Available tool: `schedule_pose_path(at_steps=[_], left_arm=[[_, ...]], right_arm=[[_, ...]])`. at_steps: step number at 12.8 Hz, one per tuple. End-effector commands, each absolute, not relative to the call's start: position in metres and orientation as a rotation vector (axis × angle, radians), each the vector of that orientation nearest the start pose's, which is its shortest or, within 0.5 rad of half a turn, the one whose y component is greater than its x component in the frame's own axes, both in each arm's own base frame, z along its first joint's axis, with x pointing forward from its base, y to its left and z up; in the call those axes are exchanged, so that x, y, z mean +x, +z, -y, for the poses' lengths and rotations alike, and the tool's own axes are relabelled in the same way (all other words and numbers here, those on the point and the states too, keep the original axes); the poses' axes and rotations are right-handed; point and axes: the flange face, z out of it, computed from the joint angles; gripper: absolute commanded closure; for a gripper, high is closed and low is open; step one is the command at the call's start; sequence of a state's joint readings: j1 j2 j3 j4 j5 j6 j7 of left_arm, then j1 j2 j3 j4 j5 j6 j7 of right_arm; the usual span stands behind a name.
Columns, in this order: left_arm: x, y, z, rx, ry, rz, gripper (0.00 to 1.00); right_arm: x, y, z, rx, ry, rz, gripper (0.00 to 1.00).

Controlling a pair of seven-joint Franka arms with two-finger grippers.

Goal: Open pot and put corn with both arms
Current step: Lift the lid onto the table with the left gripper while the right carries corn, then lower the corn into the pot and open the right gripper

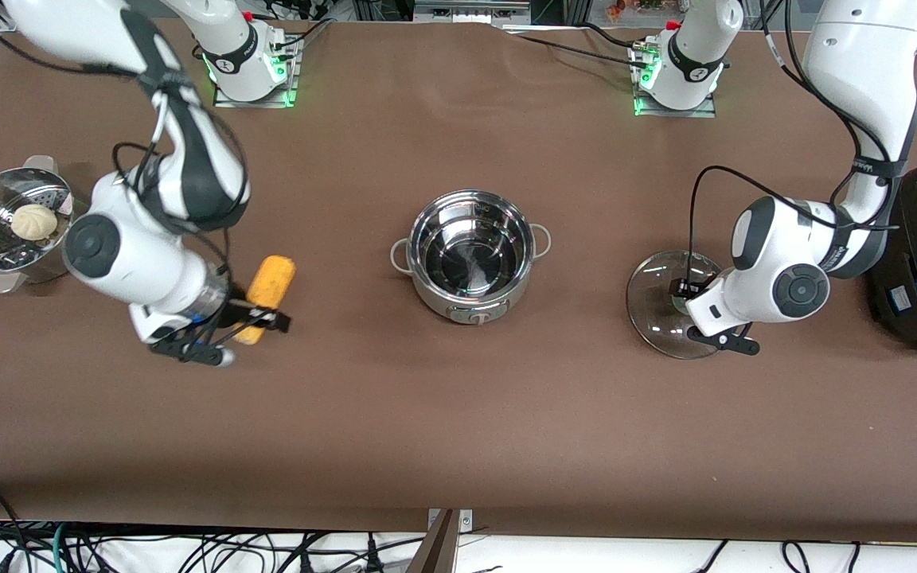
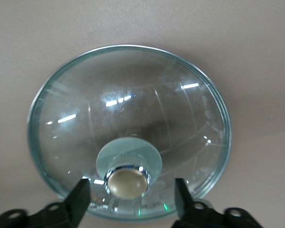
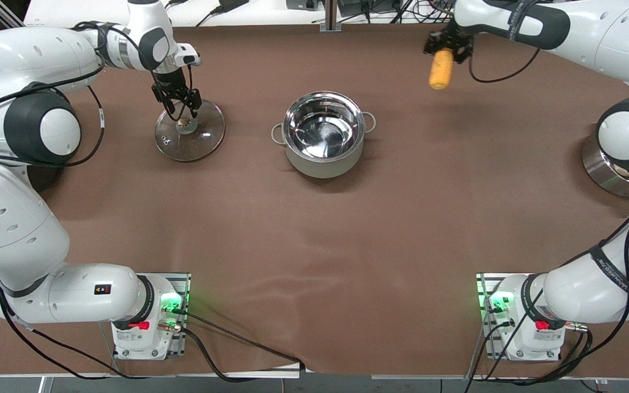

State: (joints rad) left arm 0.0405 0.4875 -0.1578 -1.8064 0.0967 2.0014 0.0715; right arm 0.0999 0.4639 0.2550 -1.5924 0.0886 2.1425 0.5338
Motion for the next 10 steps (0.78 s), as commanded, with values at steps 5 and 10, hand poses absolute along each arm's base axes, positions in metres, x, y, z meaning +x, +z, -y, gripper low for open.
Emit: schedule_pose_path(at_steps=[5,10], left_arm=[[0.57,0.518,0.092,-3.063,0.02,-0.382,0.0],[0.558,0.592,0.065,-3.072,0.031,-0.271,0.0]], right_arm=[[0.572,0.373,-0.46,-2.885,0.022,-0.494,1.0],[0.55,0.304,-0.503,-2.896,0.003,-0.502,0.6]])
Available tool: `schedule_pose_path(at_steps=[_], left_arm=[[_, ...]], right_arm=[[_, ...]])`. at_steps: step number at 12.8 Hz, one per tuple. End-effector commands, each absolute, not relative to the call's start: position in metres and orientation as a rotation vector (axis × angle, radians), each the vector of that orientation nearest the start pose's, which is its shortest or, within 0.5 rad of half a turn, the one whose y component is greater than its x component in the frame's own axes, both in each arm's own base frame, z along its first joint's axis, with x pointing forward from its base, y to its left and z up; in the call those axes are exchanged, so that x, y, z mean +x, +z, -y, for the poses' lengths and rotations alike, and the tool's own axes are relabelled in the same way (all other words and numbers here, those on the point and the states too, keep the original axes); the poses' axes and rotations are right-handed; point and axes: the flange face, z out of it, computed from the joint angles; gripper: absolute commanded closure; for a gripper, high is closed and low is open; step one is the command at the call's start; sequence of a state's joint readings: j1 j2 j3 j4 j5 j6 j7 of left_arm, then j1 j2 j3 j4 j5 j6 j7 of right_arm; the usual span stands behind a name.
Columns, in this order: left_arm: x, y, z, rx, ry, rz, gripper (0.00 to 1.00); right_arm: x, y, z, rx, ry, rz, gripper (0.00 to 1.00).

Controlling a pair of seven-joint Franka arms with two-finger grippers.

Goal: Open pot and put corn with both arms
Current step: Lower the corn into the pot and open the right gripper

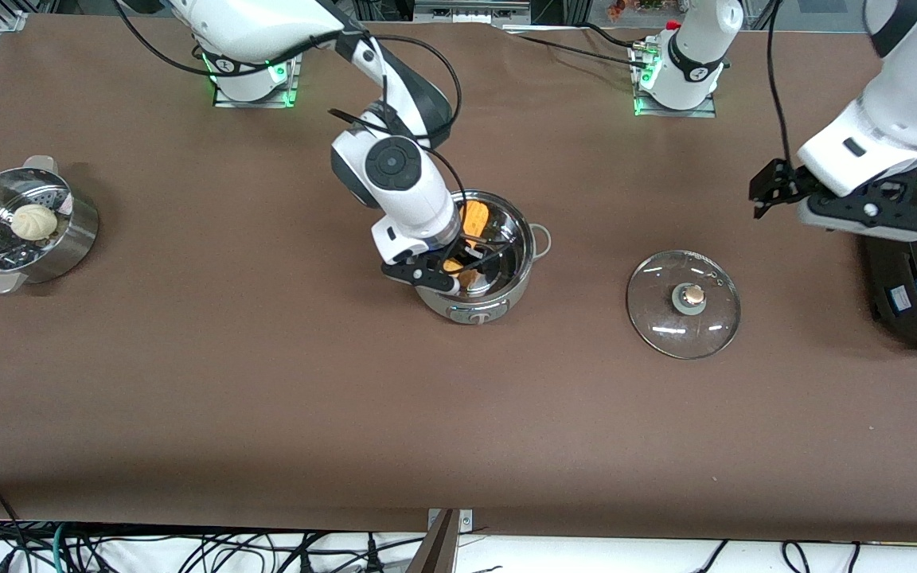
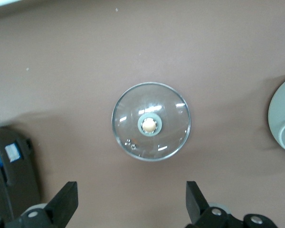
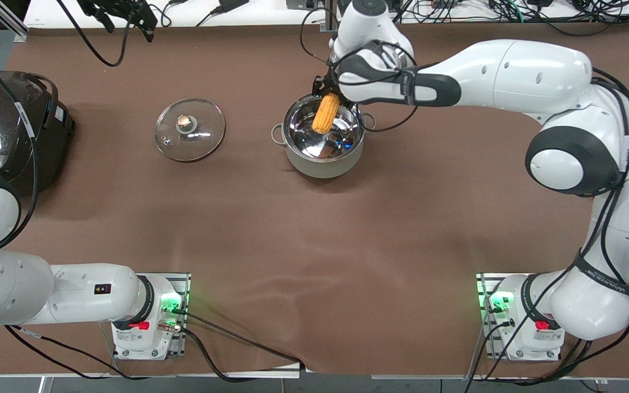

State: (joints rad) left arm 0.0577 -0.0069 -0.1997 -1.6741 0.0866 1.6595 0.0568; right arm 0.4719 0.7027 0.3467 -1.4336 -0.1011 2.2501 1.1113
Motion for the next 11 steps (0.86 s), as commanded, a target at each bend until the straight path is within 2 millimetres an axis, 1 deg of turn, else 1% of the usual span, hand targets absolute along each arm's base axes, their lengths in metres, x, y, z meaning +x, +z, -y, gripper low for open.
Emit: schedule_pose_path(at_steps=[1,2,3,4,6,7,8,9,10,11], left_arm=[[0.557,0.597,0.054,-3.114,0.022,-0.168,0.0],[0.557,0.598,0.047,-3.153,0.02,-0.063,0.0],[0.557,0.599,0.045,-3.153,0.023,-0.007,0.0],[0.556,0.599,0.046,-3.153,0.023,-0.004,0.0],[0.557,0.599,0.046,-3.153,0.023,0.001,0.0],[0.556,0.599,0.044,-3.15,0.025,0.003,0.0],[0.556,0.599,0.043,-3.15,0.028,0.008,0.0],[0.556,0.598,0.043,-3.147,0.03,0.008,0.0],[0.556,0.598,0.045,-3.144,0.032,0.0,0.0],[0.556,0.598,0.048,-3.144,0.032,-0.009,0.0]], right_arm=[[0.55,0.298,-0.503,-2.897,0.007,-0.503,0.05],[0.548,0.294,-0.506,-2.902,0.008,-0.494,0.0],[0.545,0.292,-0.508,-2.905,0.006,-0.485,0.0],[0.545,0.294,-0.509,-2.903,0.003,-0.48,0.0],[0.546,0.302,-0.508,-2.905,-0.01,-0.475,0.0],[0.552,0.316,-0.501,-2.922,-0.073,-0.446,0.0],[0.562,0.333,-0.484,-2.976,-0.145,-0.422,0.0],[0.58,0.357,-0.457,-3.036,-0.193,-0.427,0.0],[0.6,0.386,-0.423,-3.07,-0.207,-0.402,0.0],[0.619,0.405,-0.385,-3.105,-0.207,-0.367,0.0]])
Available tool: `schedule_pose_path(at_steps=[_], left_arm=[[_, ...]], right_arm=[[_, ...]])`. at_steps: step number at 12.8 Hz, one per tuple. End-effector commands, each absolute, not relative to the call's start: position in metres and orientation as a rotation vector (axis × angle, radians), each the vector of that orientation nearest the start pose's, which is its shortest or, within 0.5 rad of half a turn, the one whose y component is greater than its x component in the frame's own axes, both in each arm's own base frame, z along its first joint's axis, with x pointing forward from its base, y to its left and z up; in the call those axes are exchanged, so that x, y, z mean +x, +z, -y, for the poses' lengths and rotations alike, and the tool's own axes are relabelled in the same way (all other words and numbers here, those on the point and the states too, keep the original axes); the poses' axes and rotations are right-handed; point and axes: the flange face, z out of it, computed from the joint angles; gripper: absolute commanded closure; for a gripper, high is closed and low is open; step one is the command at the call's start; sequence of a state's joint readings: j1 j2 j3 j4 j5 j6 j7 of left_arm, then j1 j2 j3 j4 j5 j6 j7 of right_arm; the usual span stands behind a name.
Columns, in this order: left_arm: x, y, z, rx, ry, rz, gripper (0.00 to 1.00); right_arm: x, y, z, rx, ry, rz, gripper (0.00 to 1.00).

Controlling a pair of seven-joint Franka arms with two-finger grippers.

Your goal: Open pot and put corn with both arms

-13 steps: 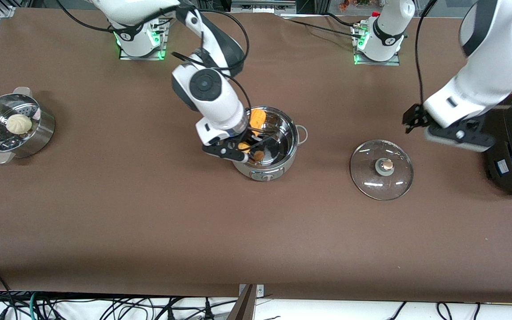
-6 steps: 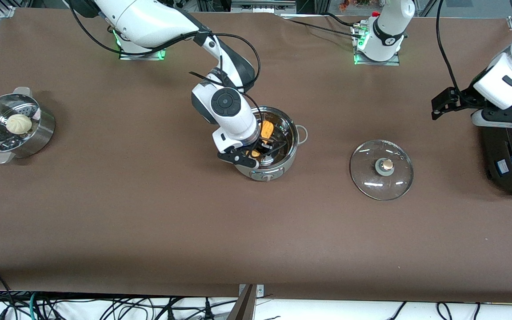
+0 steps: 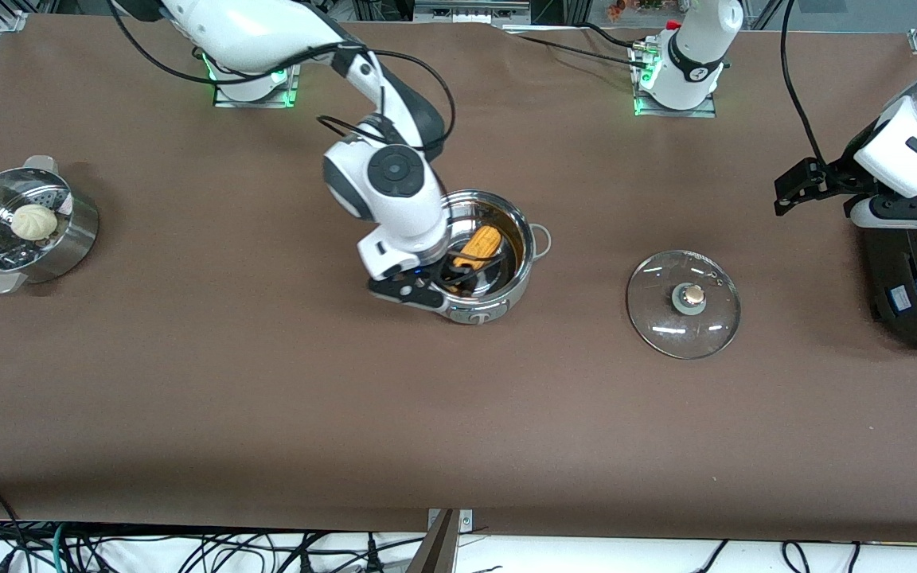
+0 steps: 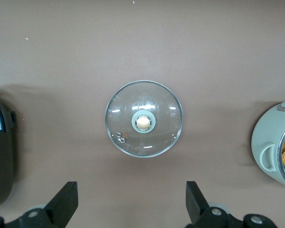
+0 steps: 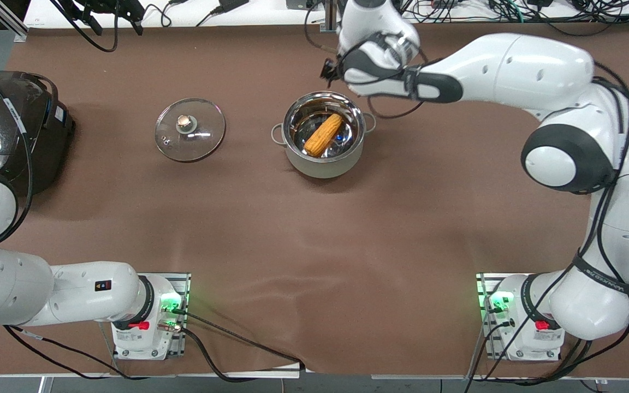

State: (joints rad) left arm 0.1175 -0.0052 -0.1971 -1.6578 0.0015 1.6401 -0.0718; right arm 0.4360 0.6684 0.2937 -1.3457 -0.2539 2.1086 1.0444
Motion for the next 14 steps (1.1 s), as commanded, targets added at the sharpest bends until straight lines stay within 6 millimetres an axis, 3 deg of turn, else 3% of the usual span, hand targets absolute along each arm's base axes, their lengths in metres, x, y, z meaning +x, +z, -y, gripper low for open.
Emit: schedule_pose_path(at_steps=[1,4,6,7,8,9,10,11,14], left_arm=[[0.556,0.598,0.048,-3.144,0.029,-0.009,0.0],[0.556,0.598,0.05,-3.142,0.031,-0.017,0.0],[0.556,0.598,0.051,-3.144,0.029,-0.017,0.0],[0.556,0.598,0.05,-3.142,0.029,-0.017,0.0],[0.556,0.598,0.05,-3.144,0.029,-0.014,0.0],[0.556,0.599,0.05,-3.142,0.027,-0.014,0.0],[0.556,0.598,0.05,-3.142,0.029,-0.014,0.0],[0.556,0.598,0.05,-3.142,0.031,-0.014,0.0],[0.556,0.598,0.051,-3.142,0.031,-0.019,0.0]], right_arm=[[0.637,0.428,-0.341,-3.12,-0.217,-0.356,0.0],[0.67,0.474,-0.194,-3.198,-0.114,-0.256,0.0],[0.68,0.496,-0.105,-3.136,-0.031,-0.439,0.0],[0.679,0.511,-0.071,-3.116,0.005,-0.476,0.0],[0.67,0.535,-0.038,-3.104,0.002,-0.425,0.0],[0.659,0.545,-0.006,-3.123,0.001,-0.253,0.0],[0.646,0.557,0.03,-3.153,-0.03,0.047,0.0],[0.64,0.566,0.058,-3.156,-0.063,0.278,0.0],[0.612,0.582,0.077,-3.195,-0.07,0.243,0.0]])
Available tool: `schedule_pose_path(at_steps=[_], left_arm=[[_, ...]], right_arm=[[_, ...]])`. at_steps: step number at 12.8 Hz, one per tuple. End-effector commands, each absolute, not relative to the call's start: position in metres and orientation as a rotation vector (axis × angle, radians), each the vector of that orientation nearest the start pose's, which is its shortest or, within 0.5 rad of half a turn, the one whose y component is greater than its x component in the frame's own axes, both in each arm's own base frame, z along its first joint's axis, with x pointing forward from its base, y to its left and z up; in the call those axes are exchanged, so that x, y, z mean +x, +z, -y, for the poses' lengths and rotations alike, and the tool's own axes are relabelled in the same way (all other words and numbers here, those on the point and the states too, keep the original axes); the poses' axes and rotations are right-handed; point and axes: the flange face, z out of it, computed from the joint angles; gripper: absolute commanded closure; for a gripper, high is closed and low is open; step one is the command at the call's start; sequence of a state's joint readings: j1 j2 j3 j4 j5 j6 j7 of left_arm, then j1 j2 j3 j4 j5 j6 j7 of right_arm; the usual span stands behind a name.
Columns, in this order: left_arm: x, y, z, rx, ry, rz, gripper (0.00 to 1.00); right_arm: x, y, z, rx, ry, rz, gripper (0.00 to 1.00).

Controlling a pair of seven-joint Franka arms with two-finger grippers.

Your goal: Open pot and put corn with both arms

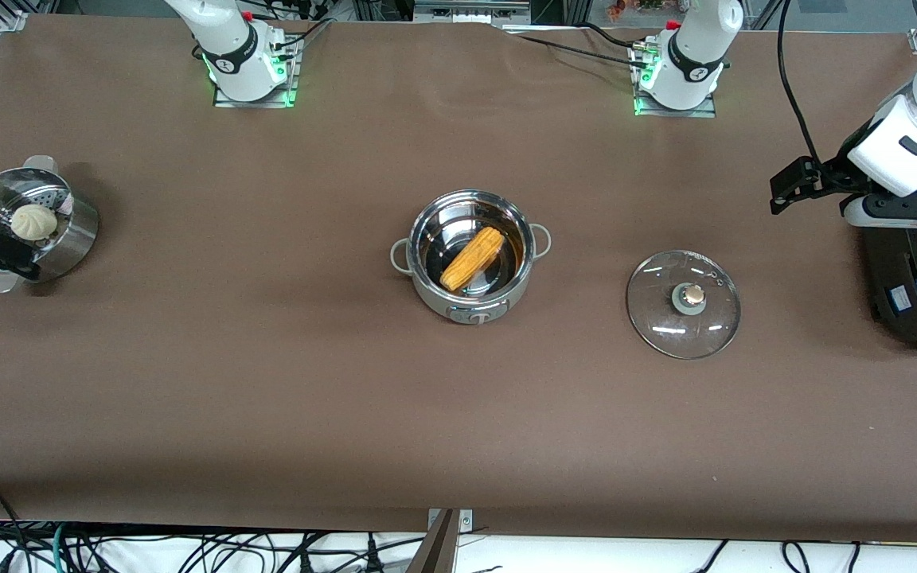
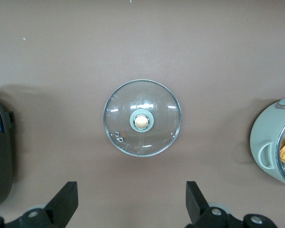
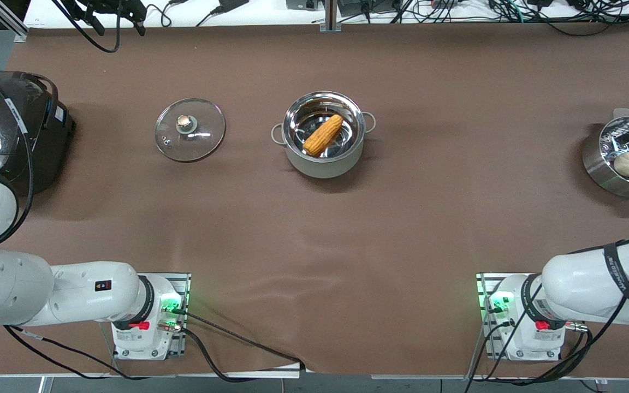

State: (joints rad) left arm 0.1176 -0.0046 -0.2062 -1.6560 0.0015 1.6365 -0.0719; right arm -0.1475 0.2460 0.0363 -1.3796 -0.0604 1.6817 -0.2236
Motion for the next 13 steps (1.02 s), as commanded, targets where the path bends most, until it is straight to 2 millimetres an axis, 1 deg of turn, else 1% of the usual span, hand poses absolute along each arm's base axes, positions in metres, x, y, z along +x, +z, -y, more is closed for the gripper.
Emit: schedule_pose_path(at_steps=[1,3,5,8,11,13], left_arm=[[0.556,0.598,0.051,-3.142,0.029,-0.019,0.0],[0.556,0.599,0.052,-3.142,0.027,-0.022,0.0],[0.556,0.598,0.052,-3.142,0.029,-0.022,0.0],[0.556,0.599,0.052,-3.142,0.027,-0.022,0.0],[0.556,0.598,0.051,-3.142,0.029,-0.019,0.0],[0.555,0.598,0.052,-3.142,0.029,-0.022,0.0]], right_arm=[[0.61,0.585,0.079,-3.195,-0.061,0.237,0.0],[0.607,0.585,0.085,-3.193,-0.031,0.216,0.0],[0.613,0.578,0.085,-3.191,0.003,0.176,0.0],[0.617,0.579,0.082,-3.171,0.017,0.169,0.0],[0.616,0.578,0.084,-3.166,0.025,0.045,0.0],[0.615,0.577,0.084,-3.164,0.042,0.042,0.0]])
